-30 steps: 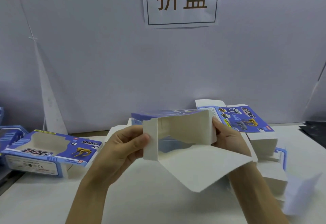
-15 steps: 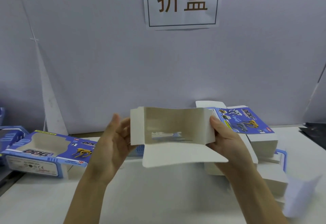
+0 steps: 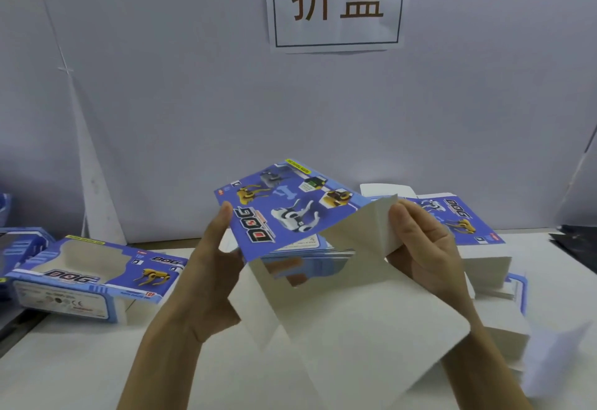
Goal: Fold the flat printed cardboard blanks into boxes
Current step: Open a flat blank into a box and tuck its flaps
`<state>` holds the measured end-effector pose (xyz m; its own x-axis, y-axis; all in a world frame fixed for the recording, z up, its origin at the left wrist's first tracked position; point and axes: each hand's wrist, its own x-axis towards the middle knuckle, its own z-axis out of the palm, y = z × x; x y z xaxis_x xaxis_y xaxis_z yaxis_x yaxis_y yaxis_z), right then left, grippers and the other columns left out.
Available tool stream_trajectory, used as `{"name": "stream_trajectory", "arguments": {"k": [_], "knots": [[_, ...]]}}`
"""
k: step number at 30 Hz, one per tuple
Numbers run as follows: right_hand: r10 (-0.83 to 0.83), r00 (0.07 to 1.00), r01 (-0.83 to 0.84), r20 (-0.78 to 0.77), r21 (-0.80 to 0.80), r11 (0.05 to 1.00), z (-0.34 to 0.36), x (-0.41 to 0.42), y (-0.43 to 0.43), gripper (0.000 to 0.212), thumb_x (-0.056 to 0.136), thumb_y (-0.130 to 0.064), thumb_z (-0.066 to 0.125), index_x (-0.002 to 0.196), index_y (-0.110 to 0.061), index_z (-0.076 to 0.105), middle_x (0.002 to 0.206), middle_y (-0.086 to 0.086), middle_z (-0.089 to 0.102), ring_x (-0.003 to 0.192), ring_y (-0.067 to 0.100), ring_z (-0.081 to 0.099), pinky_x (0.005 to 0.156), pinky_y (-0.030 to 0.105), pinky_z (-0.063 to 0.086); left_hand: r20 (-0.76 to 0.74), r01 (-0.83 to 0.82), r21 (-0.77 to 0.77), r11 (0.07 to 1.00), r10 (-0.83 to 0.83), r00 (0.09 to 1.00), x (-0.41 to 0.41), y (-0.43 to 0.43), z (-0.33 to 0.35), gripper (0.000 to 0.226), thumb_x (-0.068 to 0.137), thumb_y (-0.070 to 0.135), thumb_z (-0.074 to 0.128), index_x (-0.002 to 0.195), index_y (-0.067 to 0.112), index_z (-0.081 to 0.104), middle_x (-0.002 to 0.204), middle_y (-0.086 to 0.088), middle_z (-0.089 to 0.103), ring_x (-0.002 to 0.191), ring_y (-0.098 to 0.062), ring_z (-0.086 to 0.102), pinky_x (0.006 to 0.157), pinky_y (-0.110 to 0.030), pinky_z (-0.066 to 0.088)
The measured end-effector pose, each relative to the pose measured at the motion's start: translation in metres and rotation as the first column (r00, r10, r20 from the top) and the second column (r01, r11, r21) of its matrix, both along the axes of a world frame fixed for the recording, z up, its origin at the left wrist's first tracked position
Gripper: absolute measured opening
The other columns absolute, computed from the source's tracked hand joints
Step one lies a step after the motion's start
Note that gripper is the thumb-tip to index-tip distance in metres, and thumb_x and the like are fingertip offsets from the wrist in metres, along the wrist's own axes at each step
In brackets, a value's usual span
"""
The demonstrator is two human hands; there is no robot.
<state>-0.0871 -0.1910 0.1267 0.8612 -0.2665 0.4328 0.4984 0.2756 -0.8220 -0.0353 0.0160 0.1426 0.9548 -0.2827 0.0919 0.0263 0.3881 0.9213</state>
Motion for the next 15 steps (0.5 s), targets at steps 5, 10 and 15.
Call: {"name": "stream_trajectory", "arguments": {"k": [5, 10, 15], "knots": [[-0.076, 0.997, 0.08, -0.032, 0.141, 0.987, -0.006, 0.008, -0.002, 0.028, 0.096, -0.029, 0.05, 0.088, -0.023, 0.076, 0.088, 0.003, 0.071, 0.071, 0.013, 0.065, 0.058, 0.02, 0.052, 0.083, -0.138, -0.25, 0.958, 0.164, 0.983, 0.009, 0.0, -0.011, 0.029, 0.092, 0.031, 0.051, 0.098, 0.006, 0.064, 0.072, -0.005, 0.074, 0.061, -0.011, 0.069, 0.05, -0.016, 0.053], [0.043, 0.986, -0.012, -0.161, 0.19, 0.982, -0.01, 0.011, -0.011, 0.045, 0.096, -0.036, 0.045, 0.069, -0.022, 0.079, 0.074, -0.002, 0.073, 0.059, 0.012, 0.065, 0.052, 0.022, 0.053, 0.113, -0.139, -0.466, 0.874, 0.214, 0.97, 0.007, 0.0, -0.023, 0.026, 0.089, 0.039, 0.052, 0.097, 0.028, 0.074, 0.098, 0.003, 0.074, 0.088, -0.015, 0.07, 0.074, -0.032, 0.061], [0.079, 0.979, -0.093, -0.186, -0.068, 0.993, -0.015, 0.01, -0.001, 0.031, 0.094, -0.04, 0.055, 0.098, -0.015, 0.072, 0.081, 0.008, 0.073, 0.062, 0.028, 0.071, 0.041, 0.032, 0.053, 0.134, -0.232, -0.511, 0.828, 0.344, 0.93, 0.005, -0.012, -0.025, 0.078, 0.075, 0.04, 0.064, 0.144, 0.017, 0.037, 0.111, -0.003, 0.063, 0.089, -0.015, 0.067, 0.06, -0.028, 0.057]]}}
